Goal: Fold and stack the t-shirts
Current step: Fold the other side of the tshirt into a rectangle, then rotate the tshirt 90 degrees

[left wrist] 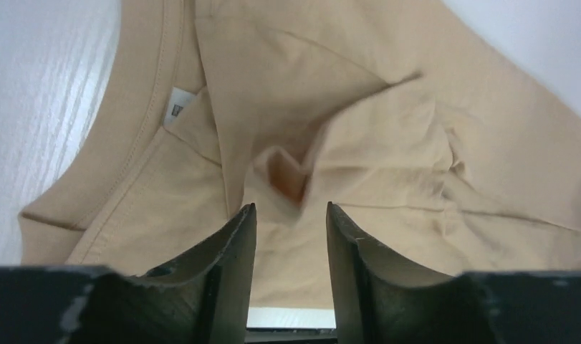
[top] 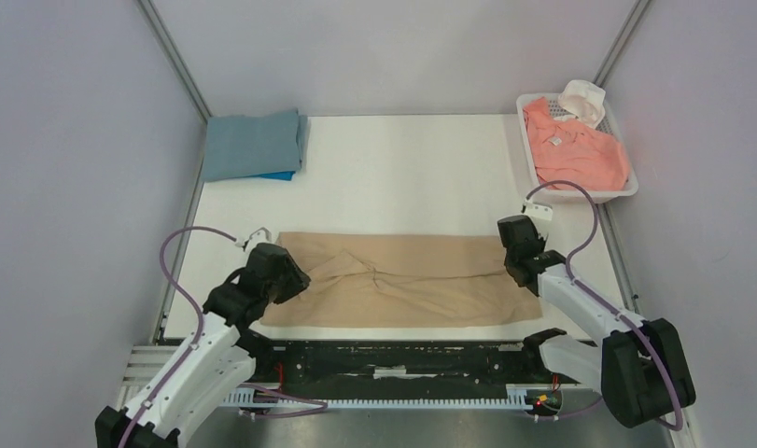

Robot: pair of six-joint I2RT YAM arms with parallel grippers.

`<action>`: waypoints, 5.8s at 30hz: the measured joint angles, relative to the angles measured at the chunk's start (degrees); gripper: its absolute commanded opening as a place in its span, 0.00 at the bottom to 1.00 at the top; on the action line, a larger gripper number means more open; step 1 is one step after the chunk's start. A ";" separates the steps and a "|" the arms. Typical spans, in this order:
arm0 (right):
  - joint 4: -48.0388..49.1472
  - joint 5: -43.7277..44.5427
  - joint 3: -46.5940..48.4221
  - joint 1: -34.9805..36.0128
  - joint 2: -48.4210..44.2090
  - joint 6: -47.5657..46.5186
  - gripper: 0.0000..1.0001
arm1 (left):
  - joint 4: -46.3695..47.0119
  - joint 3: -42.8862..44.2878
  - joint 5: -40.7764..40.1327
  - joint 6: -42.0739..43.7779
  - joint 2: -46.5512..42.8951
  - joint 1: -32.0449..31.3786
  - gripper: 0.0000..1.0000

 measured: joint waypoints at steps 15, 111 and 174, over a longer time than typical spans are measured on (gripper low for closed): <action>-5.92 -6.05 -3.91 -0.28 -26.40 1.95 0.98 | 2.23 5.03 6.36 -3.74 -3.52 -1.55 0.81; 12.00 -29.33 -12.39 -0.28 -11.15 -2.84 0.98 | 9.84 12.07 -2.51 -4.13 22.10 -48.33 0.86; 19.82 -43.63 -13.31 8.79 -6.64 -0.39 0.98 | 21.79 102.68 25.90 -8.66 111.93 -1.86 0.87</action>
